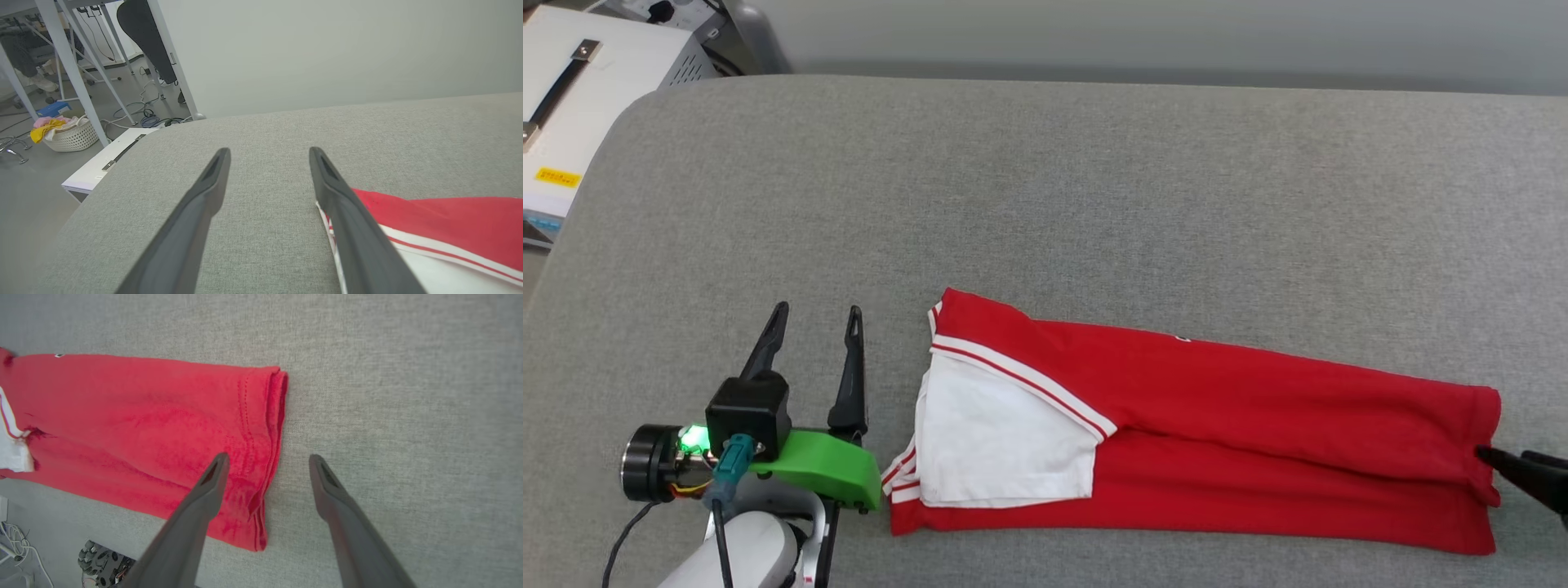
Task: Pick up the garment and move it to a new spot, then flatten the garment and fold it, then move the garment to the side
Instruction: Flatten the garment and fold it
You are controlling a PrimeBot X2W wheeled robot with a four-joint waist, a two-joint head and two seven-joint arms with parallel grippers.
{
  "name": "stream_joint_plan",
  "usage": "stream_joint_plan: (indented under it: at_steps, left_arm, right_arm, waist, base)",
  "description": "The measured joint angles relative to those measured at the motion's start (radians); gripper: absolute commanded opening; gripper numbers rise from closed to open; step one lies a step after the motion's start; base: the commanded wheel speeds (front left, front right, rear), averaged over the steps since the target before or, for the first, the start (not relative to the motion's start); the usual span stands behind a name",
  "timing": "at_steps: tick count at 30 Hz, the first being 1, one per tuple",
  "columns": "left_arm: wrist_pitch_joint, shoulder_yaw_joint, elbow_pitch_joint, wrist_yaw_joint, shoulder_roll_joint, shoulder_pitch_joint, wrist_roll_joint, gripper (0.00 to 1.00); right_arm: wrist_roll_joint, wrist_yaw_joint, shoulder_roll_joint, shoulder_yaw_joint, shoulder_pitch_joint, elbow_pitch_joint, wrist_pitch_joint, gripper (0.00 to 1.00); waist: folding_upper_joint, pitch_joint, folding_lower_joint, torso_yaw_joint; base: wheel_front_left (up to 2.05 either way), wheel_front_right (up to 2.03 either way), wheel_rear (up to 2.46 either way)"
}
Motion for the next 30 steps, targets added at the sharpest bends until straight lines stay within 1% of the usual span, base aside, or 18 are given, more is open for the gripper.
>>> stream_joint_plan:
  at_steps: [4, 8, 11, 15, 19, 20, 21, 22, 23, 26, 30]
  left_arm:
    - [0.0, 0.106, 0.007, -0.027, -0.061, 0.051, 0.09, 1.0]
    - [0.0, 0.192, 0.013, -0.047, -0.117, 0.099, 0.158, 1.0]
    - [0.0, 0.247, 0.016, -0.074, -0.168, 0.128, 0.216, 1.0]
    - [0.0, 0.305, 0.017, -0.108, -0.233, 0.156, 0.282, 1.0]
    - [0.0, 0.342, 0.025, -0.153, -0.289, 0.182, 0.351, 1.0]
    - [0.0, 0.352, 0.028, -0.165, -0.302, 0.187, 0.364, 1.0]
    - [0.0, 0.364, 0.033, -0.176, -0.314, 0.191, 0.38, 1.0]
    - [0.0, 0.373, 0.036, -0.184, -0.323, 0.195, 0.393, 1.0]
    - [0.0, 0.4, 0.046, -0.214, -0.346, 0.212, 0.43, 1.0]
    - [0.0, 0.425, 0.051, -0.242, -0.37, 0.235, 0.462, 1.0]
    - [0.0, 0.451, 0.052, -0.267, -0.391, 0.255, 0.488, 1.0]
  right_arm:
    - [-0.017, 0.0, 0.059, 0.03, -0.006, 0.042, 0.005, 1.0]
    - [-0.021, 0.0, 0.091, 0.053, -0.04, 0.055, -0.001, 1.0]
    - [-0.02, -0.001, 0.113, 0.089, -0.063, 0.044, -0.011, 1.0]
    - [-0.022, -0.001, 0.12, 0.137, -0.075, 0.035, -0.015, 1.0]
    - [-0.039, 0.0, 0.115, 0.171, -0.08, 0.051, -0.04, 1.0]
    - [-0.045, 0.0, 0.113, 0.181, -0.082, 0.057, -0.05, 0.38]
    - [-0.049, 0.0, 0.112, 0.188, -0.083, 0.064, -0.063, 0.06]
    - [-0.051, 0.0, 0.111, 0.193, -0.084, 0.07, -0.073, 0.0]
    - [-0.058, 0.0, 0.107, 0.212, -0.087, 0.088, -0.105, 0.0]
    - [-0.058, 0.0, 0.104, 0.228, -0.088, 0.102, -0.131, 0.0]
    - [-0.058, 0.001, 0.092, 0.234, -0.088, 0.119, -0.151, 0.0]
  waist:
    - [0.0, 0.024, 0.0, 0.019]
    - [0.0, 0.042, -0.0001, 0.034]
    - [0.0, 0.051, 0.0, 0.043]
    - [0.0, 0.051, 0.0, 0.048]
    - [0.0, 0.048, 0.0, 0.048]
    - [0.0, 0.046, 0.0, 0.048]
    - [0.0, 0.044, 0.0, 0.047]
    - [0.0, 0.042, 0.0, 0.046]
    - [0.0, 0.031, 0.0, 0.041]
    - [0.0, 0.015, 0.0, 0.034]
    - [0.0, -0.004, 0.0, 0.025]
  base:
    - [0.0, 0.0, 0.0]
    - [0.0, 0.0, 0.0]
    - [0.0, 0.0, 0.0]
    - [0.0, 0.0, 0.0]
    - [0.0, 0.0, 0.0]
    - [0.0, 0.0, 0.0]
    - [0.0, 0.0, 0.0]
    - [0.0, 0.0, 0.0]
    - [0.0, 0.0, 0.0]
    - [0.0, 0.0, 0.0]
    - [0.0, 0.0, 0.0]
